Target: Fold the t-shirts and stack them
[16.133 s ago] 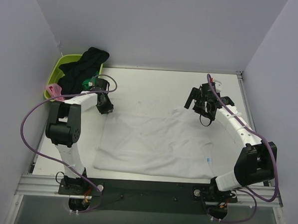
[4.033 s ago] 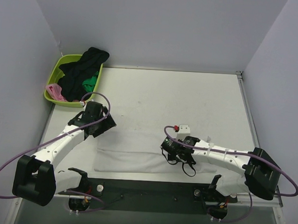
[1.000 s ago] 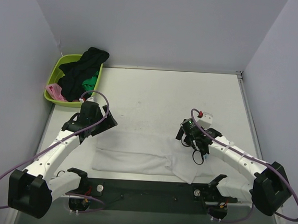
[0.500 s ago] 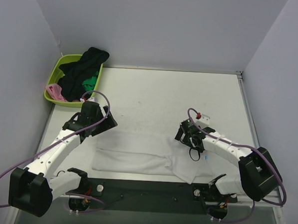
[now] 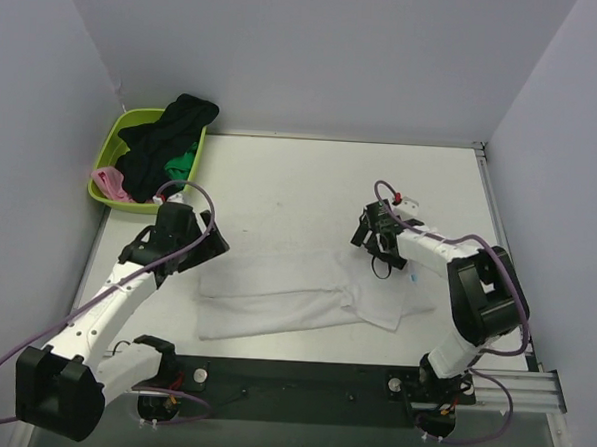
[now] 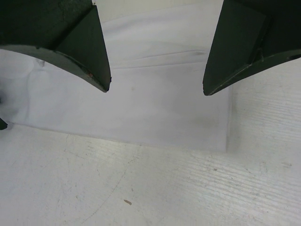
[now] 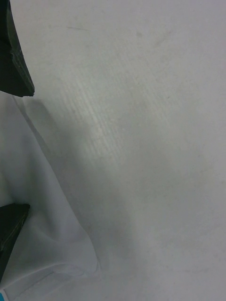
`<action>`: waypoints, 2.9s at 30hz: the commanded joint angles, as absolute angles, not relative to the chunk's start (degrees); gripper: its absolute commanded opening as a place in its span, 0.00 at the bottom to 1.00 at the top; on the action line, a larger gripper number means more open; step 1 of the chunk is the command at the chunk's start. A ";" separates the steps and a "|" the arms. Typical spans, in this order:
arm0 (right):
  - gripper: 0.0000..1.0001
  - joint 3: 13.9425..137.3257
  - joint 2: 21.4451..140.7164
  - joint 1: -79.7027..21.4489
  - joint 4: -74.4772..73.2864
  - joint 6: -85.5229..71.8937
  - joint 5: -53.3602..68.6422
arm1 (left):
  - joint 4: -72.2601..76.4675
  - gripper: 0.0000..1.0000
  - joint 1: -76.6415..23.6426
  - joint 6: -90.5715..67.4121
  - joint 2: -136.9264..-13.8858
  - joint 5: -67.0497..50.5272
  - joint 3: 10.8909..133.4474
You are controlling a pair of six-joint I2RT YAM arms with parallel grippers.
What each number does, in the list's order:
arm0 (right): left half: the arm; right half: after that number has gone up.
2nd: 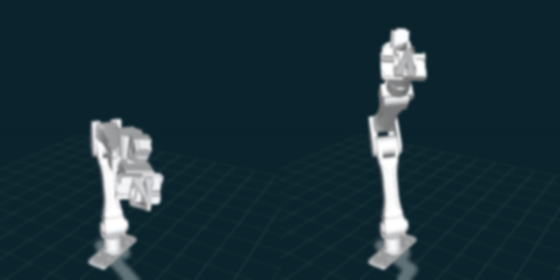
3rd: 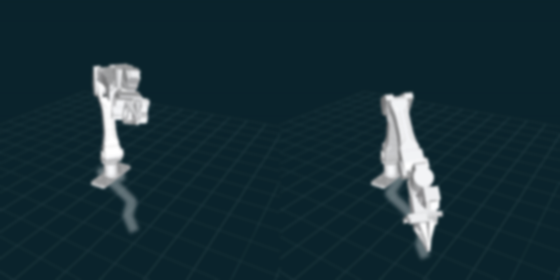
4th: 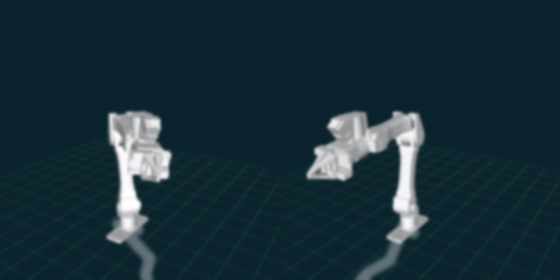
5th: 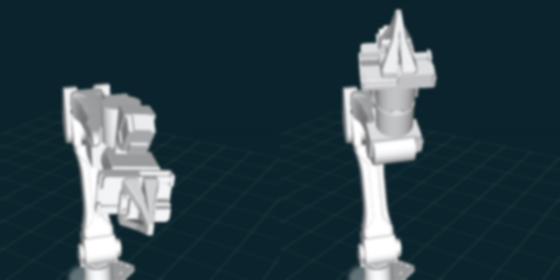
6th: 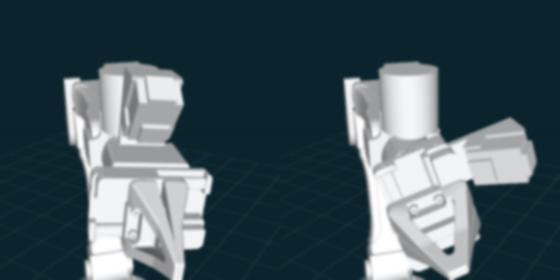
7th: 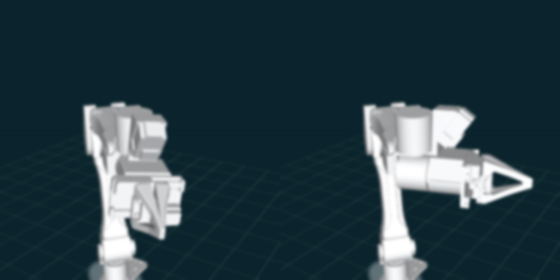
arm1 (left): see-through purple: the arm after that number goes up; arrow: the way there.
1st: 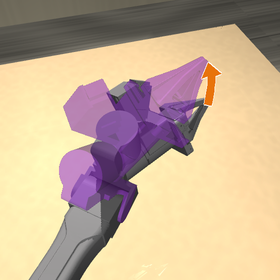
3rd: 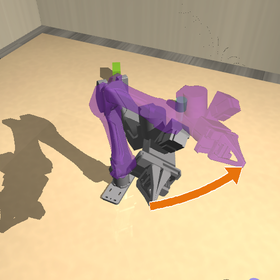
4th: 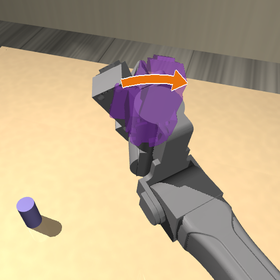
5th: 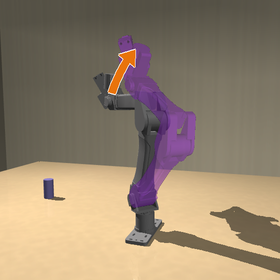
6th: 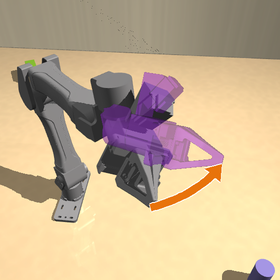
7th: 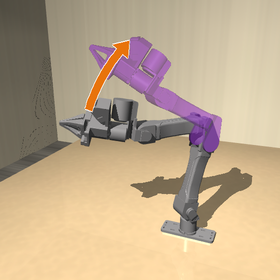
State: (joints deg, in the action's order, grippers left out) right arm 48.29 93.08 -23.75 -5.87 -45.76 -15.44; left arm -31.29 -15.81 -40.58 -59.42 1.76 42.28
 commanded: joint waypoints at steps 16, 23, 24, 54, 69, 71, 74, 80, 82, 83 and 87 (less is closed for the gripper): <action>1.00 113.35 139.11 -15.73 -20.48 -44.99 9.66 | -26.55 0.88 -14.59 -38.06 -63.98 -4.39 43.69; 1.00 136.83 150.81 -15.12 -17.06 -49.04 17.30 | -19.18 0.87 -15.20 -39.90 -68.46 -7.73 41.58; 1.00 136.76 150.12 -14.94 -12.70 -50.26 18.18 | -18.55 0.87 -15.47 -40.42 -69.42 -8.69 41.57; 1.00 60.92 66.54 -20.56 -1.41 -33.49 5.63 | -3.26 0.87 -35.24 -47.72 -80.59 -3.17 36.31; 1.00 54.23 55.81 -22.41 -11.68 -32.43 2.46 | 3.86 0.85 -52.81 -57.29 -87.71 2.81 35.16; 1.00 53.97 55.03 -22.59 -13.26 -32.34 1.76 | 4.22 0.84 -55.27 -58.62 -89.11 4.04 36.90; 1.00 53.44 53.71 -22.59 -14.93 -32.43 1.15 | 5.27 0.84 -60.80 -60.73 -91.92 4.92 40.23; 1.00 53.17 51.51 -22.76 -18.01 -32.26 0.27 | 6.58 0.84 -69.16 -61.09 -101.05 5.19 50.17; 1.00 53.00 50.81 -22.76 -19.07 -31.99 0.35 | 7.64 0.84 -70.66 -60.91 -103.35 3.70 54.48; 1.00 52.91 50.54 -22.76 -19.51 -31.91 -1.48 | 7.47 0.84 -70.93 -60.30 -104.93 3.52 55.80; 1.00 52.56 49.40 -22.67 -21.18 -30.85 -3.77 | 3.27 0.84 -71.10 -58.01 -104.33 4.30 60.02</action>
State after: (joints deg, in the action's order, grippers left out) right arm 53.01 50.74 -22.35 -18.70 -32.60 0.19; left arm 7.57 -71.13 -60.05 -104.73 3.99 56.75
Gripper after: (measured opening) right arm 0.999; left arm 0.840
